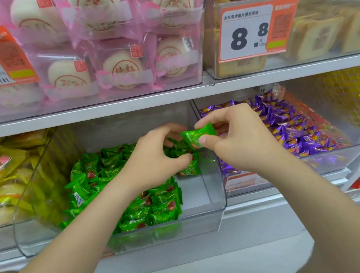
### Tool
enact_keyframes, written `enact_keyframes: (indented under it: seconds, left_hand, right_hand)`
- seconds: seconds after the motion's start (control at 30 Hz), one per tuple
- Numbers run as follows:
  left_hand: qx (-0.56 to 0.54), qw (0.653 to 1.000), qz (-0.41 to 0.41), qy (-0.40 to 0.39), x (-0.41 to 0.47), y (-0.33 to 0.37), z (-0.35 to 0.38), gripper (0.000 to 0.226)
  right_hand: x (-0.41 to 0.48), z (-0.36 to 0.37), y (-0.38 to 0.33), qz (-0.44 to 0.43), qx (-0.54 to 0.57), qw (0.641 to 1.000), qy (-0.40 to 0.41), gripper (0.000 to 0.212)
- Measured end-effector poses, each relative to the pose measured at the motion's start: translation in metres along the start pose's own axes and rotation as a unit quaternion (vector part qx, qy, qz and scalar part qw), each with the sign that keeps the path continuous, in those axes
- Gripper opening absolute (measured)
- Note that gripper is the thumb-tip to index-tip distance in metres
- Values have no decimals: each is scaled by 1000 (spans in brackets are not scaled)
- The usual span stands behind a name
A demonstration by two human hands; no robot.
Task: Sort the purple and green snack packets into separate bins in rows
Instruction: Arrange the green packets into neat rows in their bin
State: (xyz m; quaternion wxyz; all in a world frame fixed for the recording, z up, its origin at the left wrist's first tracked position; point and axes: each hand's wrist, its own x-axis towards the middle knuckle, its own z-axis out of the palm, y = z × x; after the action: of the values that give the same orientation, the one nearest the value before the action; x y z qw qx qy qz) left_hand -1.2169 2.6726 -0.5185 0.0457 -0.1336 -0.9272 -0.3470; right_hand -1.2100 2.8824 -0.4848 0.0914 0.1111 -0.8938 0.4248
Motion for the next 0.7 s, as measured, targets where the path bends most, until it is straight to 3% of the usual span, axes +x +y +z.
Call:
enact_keyframes:
  seconds: [0.07,0.13,0.27,0.43,0.7]
  left_hand:
    - [-112,993,47,-16,-10,12,-14,38]
    - [-140,988,71,-12,-18,21,-21,28]
    - [-89,995,47,12,-18,13,-25,18]
    - [40,998,-14,-47,-13,-7,-15,21]
    - [153,986,-23,-57,0,-11,31,24]
  right_hand:
    - [-3,0,-4,-15,-20,1000,-17,19]
    - [-4,1,-6,-32,-33,999,-24,17]
    - [-4,3,-5,-45,-1,999,-29,24]
    - [3,-5,4,33,53,997,49,23]
    - [3,-1,1,65,65,995,31,24]
